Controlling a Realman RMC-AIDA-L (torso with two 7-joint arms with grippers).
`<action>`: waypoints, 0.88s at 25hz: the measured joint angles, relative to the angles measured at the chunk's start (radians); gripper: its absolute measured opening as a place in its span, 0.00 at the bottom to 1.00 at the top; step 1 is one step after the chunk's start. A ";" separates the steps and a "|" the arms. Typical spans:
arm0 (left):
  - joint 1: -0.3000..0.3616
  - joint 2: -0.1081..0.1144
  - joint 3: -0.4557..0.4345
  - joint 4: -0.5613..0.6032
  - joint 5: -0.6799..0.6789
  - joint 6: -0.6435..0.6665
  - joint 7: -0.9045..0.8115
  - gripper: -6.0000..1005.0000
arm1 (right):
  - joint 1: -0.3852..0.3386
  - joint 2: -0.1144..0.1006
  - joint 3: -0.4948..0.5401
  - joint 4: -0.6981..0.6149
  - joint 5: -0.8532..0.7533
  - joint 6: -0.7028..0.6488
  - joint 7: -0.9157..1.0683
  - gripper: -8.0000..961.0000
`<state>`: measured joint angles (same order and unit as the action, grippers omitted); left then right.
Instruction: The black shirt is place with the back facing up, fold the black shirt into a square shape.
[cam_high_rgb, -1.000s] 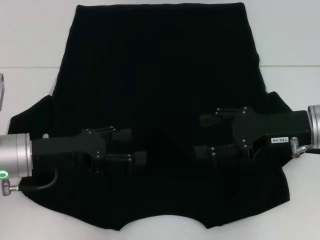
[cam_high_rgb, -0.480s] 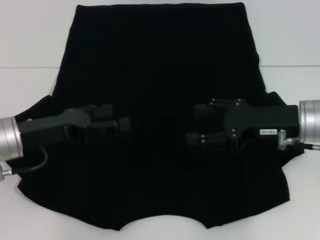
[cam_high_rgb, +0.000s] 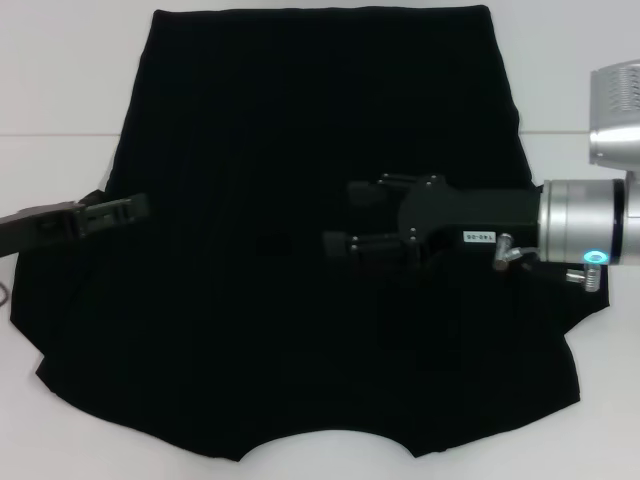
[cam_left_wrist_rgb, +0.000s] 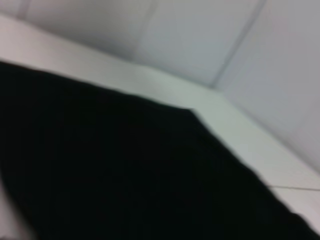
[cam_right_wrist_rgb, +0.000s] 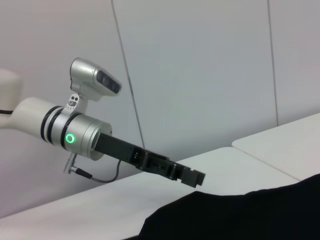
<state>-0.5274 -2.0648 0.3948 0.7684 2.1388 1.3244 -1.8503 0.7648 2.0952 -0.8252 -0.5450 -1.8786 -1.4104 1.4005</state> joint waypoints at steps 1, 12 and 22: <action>0.000 0.000 0.000 0.000 0.000 0.000 0.000 0.93 | 0.007 0.001 0.000 0.008 0.003 0.008 0.000 0.94; 0.003 0.002 -0.015 0.075 0.212 -0.217 -0.277 0.93 | 0.042 0.000 -0.002 0.055 0.017 0.040 -0.015 0.94; -0.011 -0.004 0.015 0.067 0.295 -0.288 -0.335 0.93 | 0.040 -0.001 0.000 0.057 0.020 0.042 -0.015 0.94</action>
<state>-0.5384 -2.0692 0.4102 0.8353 2.4340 1.0367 -2.1853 0.8046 2.0938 -0.8252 -0.4883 -1.8590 -1.3687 1.3852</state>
